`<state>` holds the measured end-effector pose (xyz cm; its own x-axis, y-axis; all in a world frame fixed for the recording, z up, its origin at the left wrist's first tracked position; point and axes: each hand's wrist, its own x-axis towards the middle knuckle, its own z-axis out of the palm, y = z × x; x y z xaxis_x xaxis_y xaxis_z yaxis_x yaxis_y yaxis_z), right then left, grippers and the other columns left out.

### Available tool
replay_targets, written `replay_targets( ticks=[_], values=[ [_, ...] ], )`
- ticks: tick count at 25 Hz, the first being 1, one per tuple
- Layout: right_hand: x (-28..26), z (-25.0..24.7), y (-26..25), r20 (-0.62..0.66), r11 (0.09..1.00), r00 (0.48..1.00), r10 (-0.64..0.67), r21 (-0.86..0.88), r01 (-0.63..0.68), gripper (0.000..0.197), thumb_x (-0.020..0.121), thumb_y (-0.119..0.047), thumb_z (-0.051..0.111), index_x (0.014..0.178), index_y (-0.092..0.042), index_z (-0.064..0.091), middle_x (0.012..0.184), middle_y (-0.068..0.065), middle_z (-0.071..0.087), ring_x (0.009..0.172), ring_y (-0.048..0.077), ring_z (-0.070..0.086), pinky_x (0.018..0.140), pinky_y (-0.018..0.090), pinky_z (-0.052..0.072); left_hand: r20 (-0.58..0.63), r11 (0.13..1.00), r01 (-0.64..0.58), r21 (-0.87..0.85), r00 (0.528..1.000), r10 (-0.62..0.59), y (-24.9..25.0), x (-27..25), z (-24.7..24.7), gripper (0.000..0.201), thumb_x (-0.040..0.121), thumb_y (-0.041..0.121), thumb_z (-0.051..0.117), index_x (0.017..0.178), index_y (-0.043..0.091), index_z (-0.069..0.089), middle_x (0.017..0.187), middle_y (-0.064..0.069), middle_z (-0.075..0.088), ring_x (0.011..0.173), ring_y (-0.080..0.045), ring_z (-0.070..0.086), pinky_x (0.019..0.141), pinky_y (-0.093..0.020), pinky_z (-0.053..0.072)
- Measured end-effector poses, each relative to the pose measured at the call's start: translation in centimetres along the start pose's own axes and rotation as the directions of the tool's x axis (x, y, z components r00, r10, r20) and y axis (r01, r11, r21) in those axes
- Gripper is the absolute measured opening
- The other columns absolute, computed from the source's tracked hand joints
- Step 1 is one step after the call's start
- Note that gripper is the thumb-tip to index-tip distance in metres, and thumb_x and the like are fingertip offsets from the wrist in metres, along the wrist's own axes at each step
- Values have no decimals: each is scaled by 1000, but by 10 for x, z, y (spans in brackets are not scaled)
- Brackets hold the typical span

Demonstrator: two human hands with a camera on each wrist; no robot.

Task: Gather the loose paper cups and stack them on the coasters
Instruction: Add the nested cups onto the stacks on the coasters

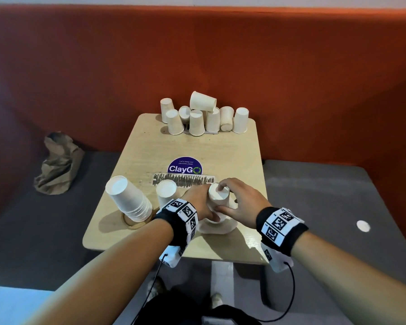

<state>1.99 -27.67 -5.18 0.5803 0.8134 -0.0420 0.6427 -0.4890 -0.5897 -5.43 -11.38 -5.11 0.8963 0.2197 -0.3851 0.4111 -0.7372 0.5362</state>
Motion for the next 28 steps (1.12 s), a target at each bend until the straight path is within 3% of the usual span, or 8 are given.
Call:
replay_targets(
  ticks=[5,9,13,17,20,24,28],
  values=[
    [-5,-15,-5,-46,995,997,-65,-85,61,40,85,-50,70,119,-33,58,137,-20,48,113,4,54,83,21,43,62,979,48,200,996,-61,7,-9,-30,68,69,5,80,132,15,54,120,-5,66,108,-25,64,86,-35,55],
    [-10,-44,-9,-96,982,984,-152,-130,139,37,85,-63,62,111,-36,61,135,-22,52,107,1,57,83,27,51,57,964,23,265,998,-39,14,-43,-78,72,71,10,79,137,22,54,125,0,65,112,-20,61,92,-30,52],
    [-2,-80,-7,-136,971,972,-192,-170,168,37,82,-64,61,104,-34,64,128,-18,59,109,3,58,84,33,55,-32,952,146,269,989,-143,0,-96,-165,53,72,6,78,120,21,65,112,6,69,100,-14,65,84,-27,53],
    [23,-111,-10,-168,970,971,-170,-203,135,36,82,-62,62,100,-31,65,121,-14,63,105,5,57,84,33,54,-168,925,307,226,947,-273,-36,-118,-250,45,71,6,82,112,20,68,98,7,72,90,-14,70,79,-37,60],
    [54,-123,-22,-166,965,974,-155,-235,113,33,84,-56,67,103,-29,66,117,-13,63,106,9,58,87,37,55,-226,916,341,210,929,-294,-47,-102,-282,50,69,14,88,113,20,66,95,1,75,83,-14,72,66,-30,58],
    [95,-131,-44,-145,952,979,-143,-289,96,34,86,-54,66,110,-30,64,115,-11,63,107,13,59,88,40,55,-248,915,320,246,933,-259,-51,-59,-303,62,62,28,93,117,23,66,97,2,75,84,-11,70,78,-34,57],
    [144,-135,-63,-98,906,991,-94,-420,45,38,87,-55,64,117,-32,59,120,-10,60,107,16,59,88,38,52,-262,887,280,367,946,-191,-59,-10,-325,70,60,37,93,122,25,64,115,4,68,104,-19,64,86,-37,53]
  ],
)
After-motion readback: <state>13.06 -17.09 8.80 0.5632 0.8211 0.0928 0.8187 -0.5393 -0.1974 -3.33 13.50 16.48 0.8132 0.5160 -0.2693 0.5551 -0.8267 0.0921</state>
